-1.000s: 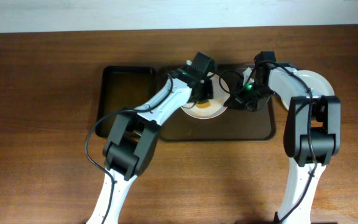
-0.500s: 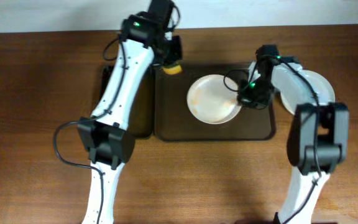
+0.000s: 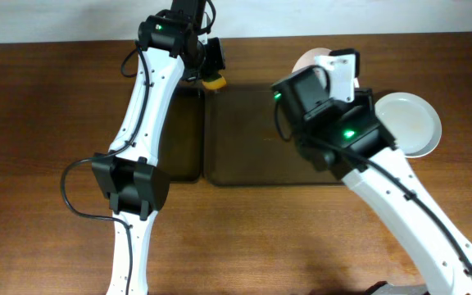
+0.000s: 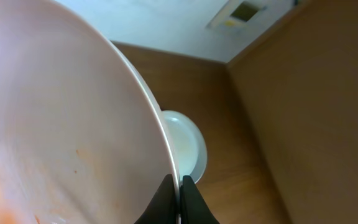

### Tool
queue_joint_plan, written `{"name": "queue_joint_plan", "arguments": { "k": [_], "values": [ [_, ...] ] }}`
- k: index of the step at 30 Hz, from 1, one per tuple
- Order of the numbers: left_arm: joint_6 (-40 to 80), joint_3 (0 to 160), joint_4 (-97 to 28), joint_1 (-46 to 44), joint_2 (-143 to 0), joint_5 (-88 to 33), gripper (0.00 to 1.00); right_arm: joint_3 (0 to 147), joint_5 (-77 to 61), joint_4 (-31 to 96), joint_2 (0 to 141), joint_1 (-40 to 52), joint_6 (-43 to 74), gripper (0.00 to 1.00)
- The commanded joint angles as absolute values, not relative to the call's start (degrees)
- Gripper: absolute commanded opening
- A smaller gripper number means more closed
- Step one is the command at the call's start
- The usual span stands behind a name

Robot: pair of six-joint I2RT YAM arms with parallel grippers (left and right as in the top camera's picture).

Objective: Clean dirty plates on tray and stack at the side
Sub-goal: 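Lift the left arm and carry the plate right onto the stack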

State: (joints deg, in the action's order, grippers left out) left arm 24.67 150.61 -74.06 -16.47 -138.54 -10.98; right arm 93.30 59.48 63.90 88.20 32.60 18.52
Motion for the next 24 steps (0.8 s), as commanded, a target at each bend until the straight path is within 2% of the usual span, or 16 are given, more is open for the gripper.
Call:
{"name": "queue_joint_plan", "arguments": {
  "k": [1, 6, 9, 11, 14, 19, 22, 24],
  "values": [
    [24.75, 151.09, -73.78, -16.43, -139.31, -11.60, 0.00, 92.64, 70.83, 64.01, 88.66, 34.17, 24.56, 0.04],
    [24.77, 151.09, -73.78, -16.43, -139.39, -11.60, 0.00, 92.64, 76.82, 63.46, 88.66, 34.11, 26.06, 0.04],
    [24.77, 151.04, -73.82, -16.45, -139.85, -11.62, 0.00, 92.64, 63.11, 62.70, 88.66, 30.85, 25.98, 0.04],
    [24.80, 151.04, -74.04, -16.45, -140.16, -11.84, 0.00, 92.64, 45.67, 62.74, 88.66, 23.46, 24.93, 0.04],
    [24.80, 151.04, -74.04, -16.45, -140.16, -12.49, 0.00, 92.64, 14.96, 61.69, 88.77, 5.41, 21.41, 0.04],
    [24.77, 151.00, -74.94, -16.49, -140.20, -12.49, 0.00, 92.62, 3.29, 59.07, 92.12, -19.49, 21.28, 0.04],
    [24.77, 151.00, -75.75, -16.49, -140.27, -12.47, 0.00, 92.62, 3.22, 55.11, 99.74, -27.33, 21.47, 0.04],
    [24.75, 151.00, -75.77, -16.49, -140.27, -12.47, 0.00, 92.62, 3.27, 53.93, 104.14, -29.47, 21.45, 0.04]
  ]
}}
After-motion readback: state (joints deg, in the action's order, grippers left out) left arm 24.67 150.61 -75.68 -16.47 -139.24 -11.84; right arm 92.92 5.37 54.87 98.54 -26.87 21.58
